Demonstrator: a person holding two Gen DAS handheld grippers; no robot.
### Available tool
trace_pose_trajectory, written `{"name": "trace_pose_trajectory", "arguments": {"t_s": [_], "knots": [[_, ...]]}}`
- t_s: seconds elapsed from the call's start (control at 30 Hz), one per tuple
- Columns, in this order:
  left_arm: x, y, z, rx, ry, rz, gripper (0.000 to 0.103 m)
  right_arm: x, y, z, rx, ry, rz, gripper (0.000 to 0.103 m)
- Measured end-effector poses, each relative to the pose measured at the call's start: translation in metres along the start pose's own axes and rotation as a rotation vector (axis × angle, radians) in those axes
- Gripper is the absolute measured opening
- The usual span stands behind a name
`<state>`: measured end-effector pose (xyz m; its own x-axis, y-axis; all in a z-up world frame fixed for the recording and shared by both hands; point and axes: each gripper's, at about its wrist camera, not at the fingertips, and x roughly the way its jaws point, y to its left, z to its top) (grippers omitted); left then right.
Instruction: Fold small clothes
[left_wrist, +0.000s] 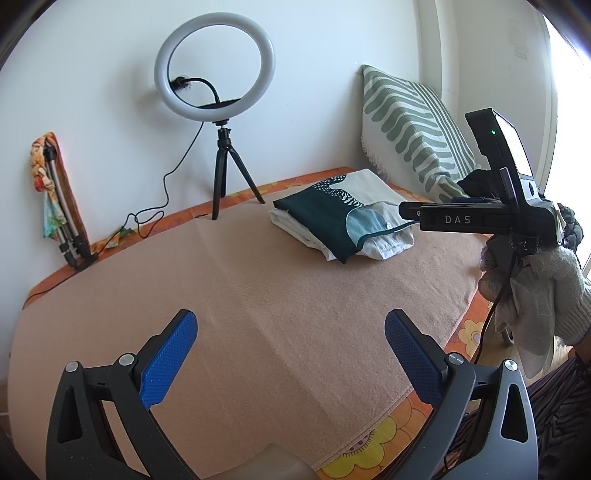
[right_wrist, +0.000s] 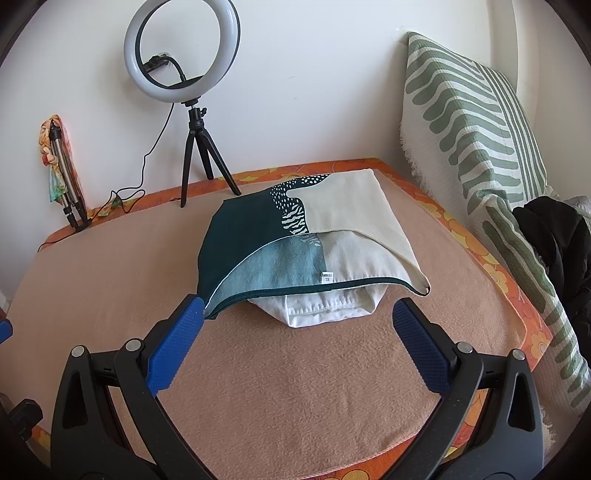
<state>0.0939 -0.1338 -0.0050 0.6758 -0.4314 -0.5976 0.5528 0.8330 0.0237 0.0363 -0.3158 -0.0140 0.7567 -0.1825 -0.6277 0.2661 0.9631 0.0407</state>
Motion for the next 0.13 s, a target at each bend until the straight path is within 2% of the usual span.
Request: {"name": "trace_pose_trajectory", "arguments": {"t_s": [0.13], "knots": [[-0.0010, 0.0010, 0.0003, 0.000, -0.002, -0.003, 0.101, 0.0005, 0.0002, 0.0010, 0.002, 0.001, 0.003, 0.103]]}}
